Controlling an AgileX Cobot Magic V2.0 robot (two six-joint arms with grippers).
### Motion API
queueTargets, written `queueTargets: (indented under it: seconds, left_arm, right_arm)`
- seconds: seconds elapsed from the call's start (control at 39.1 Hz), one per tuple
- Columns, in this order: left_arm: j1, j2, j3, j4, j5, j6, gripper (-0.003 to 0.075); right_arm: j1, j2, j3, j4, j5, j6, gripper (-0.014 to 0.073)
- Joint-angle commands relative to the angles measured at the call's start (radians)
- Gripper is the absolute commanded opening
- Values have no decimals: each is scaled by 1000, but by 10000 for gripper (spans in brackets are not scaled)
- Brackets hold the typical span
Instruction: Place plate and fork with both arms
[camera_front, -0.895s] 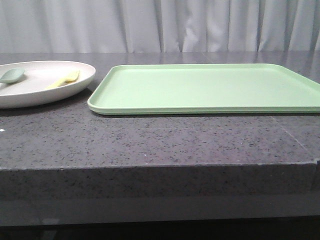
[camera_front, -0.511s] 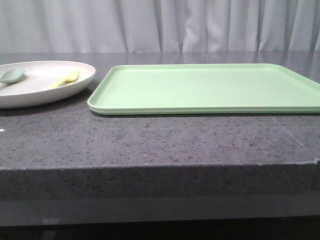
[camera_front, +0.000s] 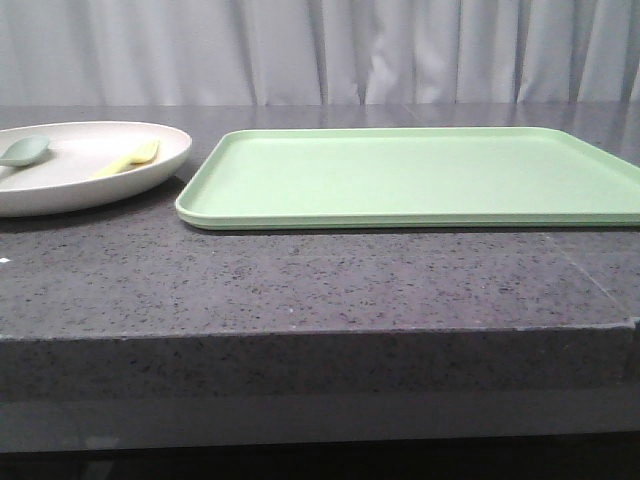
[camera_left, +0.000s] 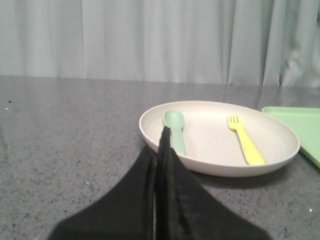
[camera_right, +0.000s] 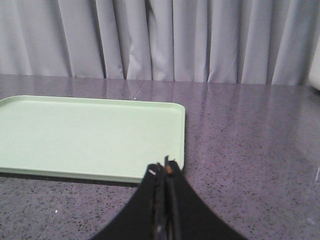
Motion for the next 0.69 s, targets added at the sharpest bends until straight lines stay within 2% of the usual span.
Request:
queueTargets:
  seconds: [0.0,0.15,0.33,0.54,0.66]
  left_arm:
    - [-11,-21,-39,-7,-115,-5,-18]
    - [-11,-15,-154,-7,-62,-5,-18]
    - [-11,53,-369,-7,128,-5,-18]
    - [-11,257,-622,0,338,-5,-18]
    - [-11,361,-655,0,375,-5,-18]
  right_arm:
    - [-2,-17,-54,9,-79,-6,-103]
    - [-2,-17,-173,9,27,-6,-103]
    - [-2,27,-364,8,208,-6,-103]
    - [-2,216,-551,8,372,-6,-103]
    - [-2,345,-602,8,369,-6,-103]
